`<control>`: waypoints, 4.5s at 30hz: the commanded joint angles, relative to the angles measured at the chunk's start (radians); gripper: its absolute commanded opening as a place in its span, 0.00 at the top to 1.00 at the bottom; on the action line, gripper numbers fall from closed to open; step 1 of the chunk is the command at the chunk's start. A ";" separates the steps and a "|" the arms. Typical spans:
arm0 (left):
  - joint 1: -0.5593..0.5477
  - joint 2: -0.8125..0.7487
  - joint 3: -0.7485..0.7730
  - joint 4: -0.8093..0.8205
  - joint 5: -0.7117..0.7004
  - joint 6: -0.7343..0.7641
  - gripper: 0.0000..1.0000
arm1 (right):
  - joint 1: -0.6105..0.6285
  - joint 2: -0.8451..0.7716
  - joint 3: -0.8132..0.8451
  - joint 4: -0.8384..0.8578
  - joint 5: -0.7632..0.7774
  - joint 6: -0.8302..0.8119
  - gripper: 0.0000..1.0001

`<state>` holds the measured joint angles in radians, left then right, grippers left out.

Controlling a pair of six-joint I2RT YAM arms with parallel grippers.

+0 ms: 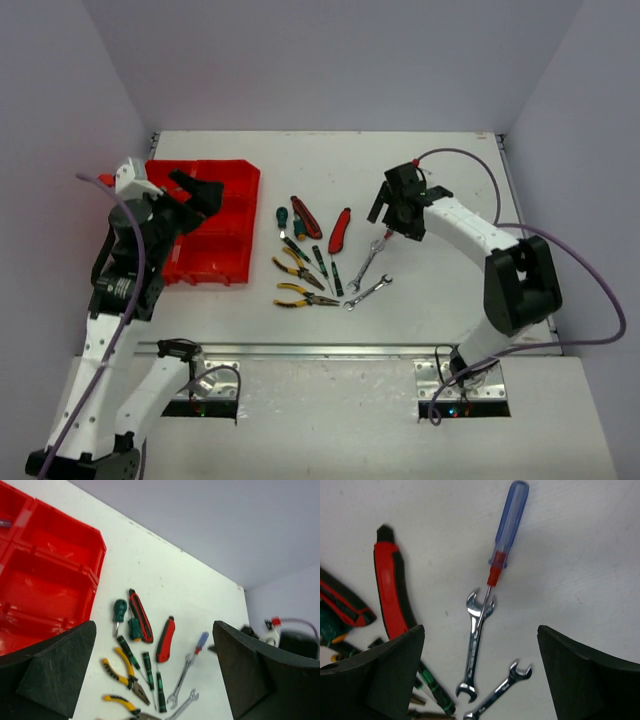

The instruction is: Sort the tools into containers

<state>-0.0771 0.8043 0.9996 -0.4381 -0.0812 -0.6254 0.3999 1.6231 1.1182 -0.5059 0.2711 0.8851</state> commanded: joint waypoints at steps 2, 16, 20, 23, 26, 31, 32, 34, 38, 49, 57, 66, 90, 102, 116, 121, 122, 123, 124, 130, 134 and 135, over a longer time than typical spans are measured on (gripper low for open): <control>-0.013 -0.154 -0.207 0.024 0.110 0.088 0.00 | -0.092 0.218 0.185 -0.036 0.035 -0.020 0.22; -0.013 -0.171 -0.314 0.031 0.177 0.151 0.00 | -0.114 0.324 0.121 0.098 0.000 -0.068 0.90; -0.013 -0.123 -0.302 0.073 0.254 0.129 0.00 | -0.109 0.207 0.141 0.060 0.093 -0.149 1.00; -0.015 -0.058 -0.289 0.151 0.432 0.063 0.00 | -0.003 -0.029 0.039 0.183 0.009 -0.359 1.00; -0.044 0.003 -0.304 0.328 0.625 -0.072 0.00 | 0.115 -0.213 -0.074 0.300 -0.522 -0.590 1.00; -0.212 0.069 -0.314 0.710 0.763 -0.269 0.00 | 0.299 -0.425 -0.240 0.431 -0.995 -0.705 1.00; -0.244 0.071 -0.300 0.709 0.738 -0.268 0.00 | 0.315 -0.441 -0.245 0.436 -0.977 -0.694 1.00; -0.334 0.081 -0.265 0.665 0.663 -0.247 0.07 | 0.337 -0.457 -0.239 0.447 -0.948 -0.649 1.00; -0.393 0.093 -0.261 0.651 0.610 -0.246 0.22 | 0.364 -0.448 -0.206 0.435 -0.902 -0.597 1.00; -0.457 0.087 -0.298 0.631 0.540 -0.241 0.58 | 0.366 -0.447 -0.166 0.472 -0.795 -0.478 1.00; -0.458 0.098 -0.281 0.570 0.484 -0.198 0.31 | 0.365 -0.485 -0.177 0.499 -0.791 -0.461 1.00; -0.458 0.100 -0.212 0.541 0.435 -0.176 0.00 | 0.365 -0.498 -0.204 0.490 -0.796 -0.460 1.00; -0.458 0.116 -0.282 0.616 0.510 -0.241 0.19 | 0.363 -0.526 -0.233 0.604 -0.677 -0.437 1.00; -0.458 0.134 -0.307 0.675 0.576 -0.288 1.00 | 0.364 -0.523 -0.222 0.644 -0.666 -0.423 1.00; -0.031 0.389 0.208 0.040 -0.220 -0.098 1.00 | 0.353 -0.681 -0.256 0.223 -0.057 -0.388 0.01; 0.203 0.705 0.475 0.092 -0.391 -0.046 1.00 | 0.352 -0.824 -0.360 0.210 -0.164 -0.377 0.01; 0.228 0.761 0.535 0.114 -0.426 -0.004 1.00 | 0.352 -0.846 -0.372 0.199 -0.175 -0.378 0.01; 0.245 0.800 0.576 0.131 -0.455 0.027 1.00 | 0.352 -0.861 -0.382 0.186 -0.194 -0.374 0.01; 0.258 0.825 0.598 0.164 -0.475 0.062 1.00 | 0.352 -0.873 -0.391 0.177 -0.214 -0.372 0.01; 0.347 0.981 0.672 0.321 -0.457 0.196 1.00 | 0.352 -0.949 -0.406 0.135 -0.249 -0.421 0.01; 0.369 1.104 0.735 0.298 -0.420 0.191 1.00 | 0.352 -1.018 -0.447 0.143 -0.259 -0.449 0.01; 0.370 1.117 0.723 0.302 -0.406 0.182 1.00 | 0.352 -1.037 -0.464 0.152 -0.254 -0.453 0.01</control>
<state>0.2768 1.8484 1.6607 -0.2175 -0.5144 -0.4777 0.7499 0.6645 0.6961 -0.3784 0.0271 0.4727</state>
